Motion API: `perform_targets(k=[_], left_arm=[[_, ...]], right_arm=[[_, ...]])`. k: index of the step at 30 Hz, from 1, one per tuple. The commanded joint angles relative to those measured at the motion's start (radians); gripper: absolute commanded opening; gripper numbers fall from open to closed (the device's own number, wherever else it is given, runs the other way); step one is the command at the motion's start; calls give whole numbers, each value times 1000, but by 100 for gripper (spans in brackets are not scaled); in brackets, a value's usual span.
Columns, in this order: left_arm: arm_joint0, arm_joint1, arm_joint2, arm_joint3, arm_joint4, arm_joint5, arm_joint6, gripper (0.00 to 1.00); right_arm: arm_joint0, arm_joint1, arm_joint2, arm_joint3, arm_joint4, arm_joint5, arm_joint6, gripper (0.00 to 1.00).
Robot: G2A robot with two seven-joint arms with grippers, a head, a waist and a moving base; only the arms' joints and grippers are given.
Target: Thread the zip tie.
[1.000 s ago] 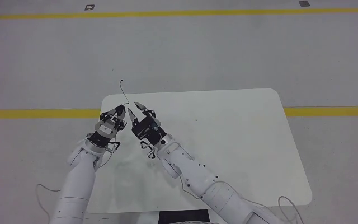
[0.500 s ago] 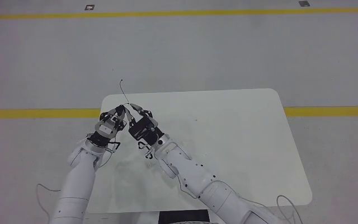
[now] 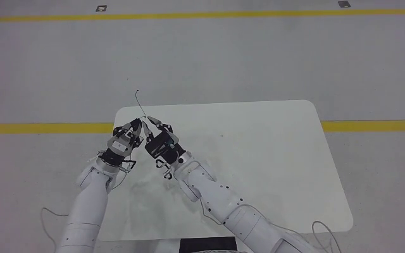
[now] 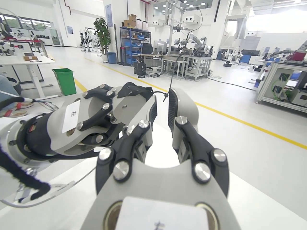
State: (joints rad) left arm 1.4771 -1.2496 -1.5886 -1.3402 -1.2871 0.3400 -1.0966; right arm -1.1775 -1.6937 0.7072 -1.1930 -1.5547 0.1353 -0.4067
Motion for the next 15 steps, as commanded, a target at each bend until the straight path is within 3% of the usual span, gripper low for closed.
perform_targets(k=[1, 15], left_arm=[[0, 0, 0, 0, 0, 0, 0, 0], [0, 0, 0, 0, 0, 0, 0, 0]], right_arm=[[-1, -1, 1, 0, -2, 1, 1, 15], [-4, -9, 7, 4, -11, 10, 3, 15]])
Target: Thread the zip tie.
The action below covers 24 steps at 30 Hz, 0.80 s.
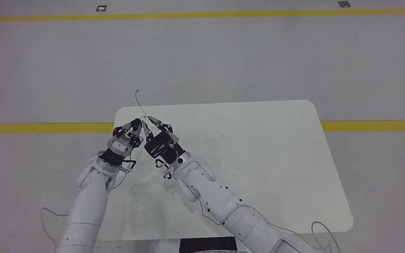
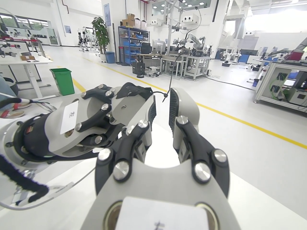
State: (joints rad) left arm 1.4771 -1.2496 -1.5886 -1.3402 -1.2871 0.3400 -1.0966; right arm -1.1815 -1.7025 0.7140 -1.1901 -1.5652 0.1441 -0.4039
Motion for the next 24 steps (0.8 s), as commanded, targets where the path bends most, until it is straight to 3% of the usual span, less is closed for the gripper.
perform_targets(k=[1, 6, 10, 24], left_arm=[[0, 0, 0, 0, 0, 0, 0, 0], [0, 0, 0, 0, 0, 0, 0, 0], [0, 0, 0, 0, 0, 0, 0, 0], [0, 0, 0, 0, 0, 0, 0, 0]], right_arm=[[0, -2, 1, 2, 0, 2, 1, 15], [2, -6, 2, 8, 1, 5, 2, 11], [4, -9, 3, 11, 0, 10, 4, 0], [12, -5, 5, 31, -5, 20, 9, 0]])
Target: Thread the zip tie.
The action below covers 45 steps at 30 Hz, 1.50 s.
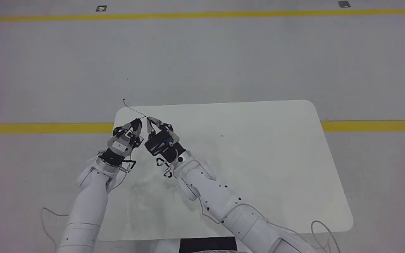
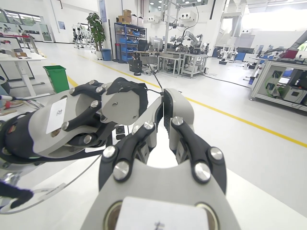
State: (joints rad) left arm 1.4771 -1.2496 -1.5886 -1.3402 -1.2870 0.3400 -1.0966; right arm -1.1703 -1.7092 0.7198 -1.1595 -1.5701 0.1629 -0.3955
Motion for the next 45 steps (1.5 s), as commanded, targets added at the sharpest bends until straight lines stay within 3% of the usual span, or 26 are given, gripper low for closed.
perform_targets(k=[1, 45], left_arm=[[0, 0, 0, 0, 0, 0, 0, 0], [0, 0, 0, 0, 0, 0, 0, 0]], right_arm=[[1, 3, -1, 2, 0, 4, 1, 0], [-55, 99, 13, -62, 0, 58, 96, 0]])
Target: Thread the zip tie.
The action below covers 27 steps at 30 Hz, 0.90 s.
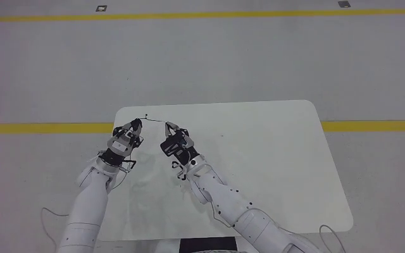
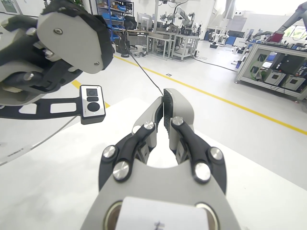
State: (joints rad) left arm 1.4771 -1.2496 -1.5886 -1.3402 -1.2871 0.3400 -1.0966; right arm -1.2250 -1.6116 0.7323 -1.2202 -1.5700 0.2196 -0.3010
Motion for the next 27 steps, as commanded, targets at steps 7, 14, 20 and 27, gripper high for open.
perform_targets(k=[7, 14, 20, 27], left_arm=[[0, 0, 0, 0, 0, 0, 0, 0], [0, 0, 0, 0, 0, 0, 0, 0], [0, 0, 0, 0, 0, 0, 0, 0], [0, 0, 0, 0, 0, 0, 0, 0]], right_arm=[[-5, 9, -2, -11, 0, 6, 12, 0], [-7, 15, -6, -14, 0, 10, 18, 0], [-6, 18, -9, -13, 0, 15, 22, 0], [-6, 23, -8, -12, 0, 19, 27, 0]])
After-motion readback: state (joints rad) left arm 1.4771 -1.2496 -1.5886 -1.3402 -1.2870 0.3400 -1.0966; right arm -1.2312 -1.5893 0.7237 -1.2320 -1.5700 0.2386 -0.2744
